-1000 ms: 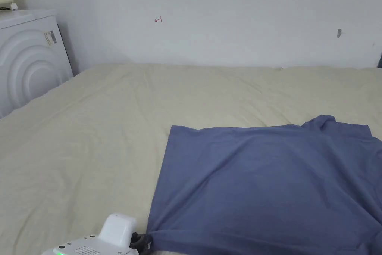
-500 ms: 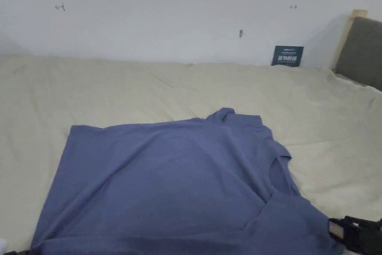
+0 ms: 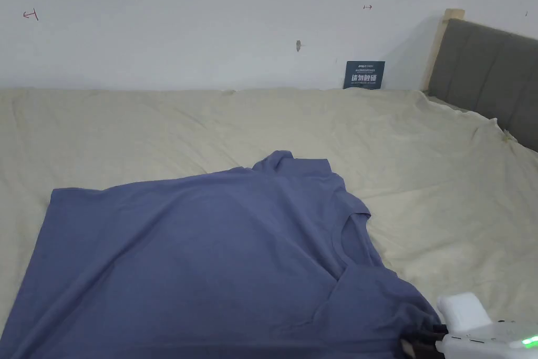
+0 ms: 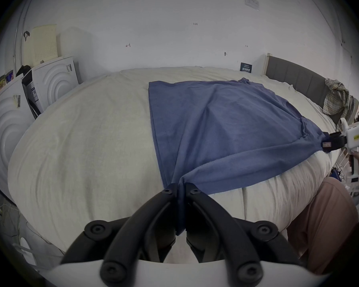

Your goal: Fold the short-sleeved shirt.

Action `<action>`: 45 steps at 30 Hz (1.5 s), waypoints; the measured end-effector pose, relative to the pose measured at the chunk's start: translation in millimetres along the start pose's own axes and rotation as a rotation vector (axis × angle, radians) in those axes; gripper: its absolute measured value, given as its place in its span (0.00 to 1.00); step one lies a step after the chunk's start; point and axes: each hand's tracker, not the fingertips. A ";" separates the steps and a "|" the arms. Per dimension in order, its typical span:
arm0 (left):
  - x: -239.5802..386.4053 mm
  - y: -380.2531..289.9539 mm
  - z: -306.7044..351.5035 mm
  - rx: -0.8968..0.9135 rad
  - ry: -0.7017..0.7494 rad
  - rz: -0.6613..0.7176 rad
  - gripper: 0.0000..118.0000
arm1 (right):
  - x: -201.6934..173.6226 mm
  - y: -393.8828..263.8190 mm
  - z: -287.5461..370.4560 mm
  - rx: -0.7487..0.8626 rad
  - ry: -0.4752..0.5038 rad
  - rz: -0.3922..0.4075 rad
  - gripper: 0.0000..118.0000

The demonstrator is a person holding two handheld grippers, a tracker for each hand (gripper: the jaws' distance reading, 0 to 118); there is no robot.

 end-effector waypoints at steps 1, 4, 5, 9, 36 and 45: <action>-0.8 0.0 -0.7 -0.006 -0.018 0.012 0.06 | 0.1 1.9 2.5 0.034 0.097 -0.021 0.03; 0.1 1.2 -2.0 -0.013 -0.008 0.008 0.06 | -5.4 1.2 6.1 0.014 0.076 0.006 0.03; -0.1 1.4 -1.2 -0.007 -0.008 0.006 0.06 | -4.9 2.0 14.3 0.045 0.064 0.046 0.03; 2.2 0.2 12.5 0.095 0.008 -0.012 0.06 | -2.1 1.0 42.3 0.089 0.107 0.023 0.03; -27.9 124.7 -59.2 -0.126 -0.079 -0.104 0.06 | 4.9 183.9 -25.7 -0.244 0.124 -0.110 0.03; -36.6 125.5 -128.2 -0.178 -0.066 0.019 0.43 | 7.8 189.7 -117.9 -0.249 0.075 -0.262 0.49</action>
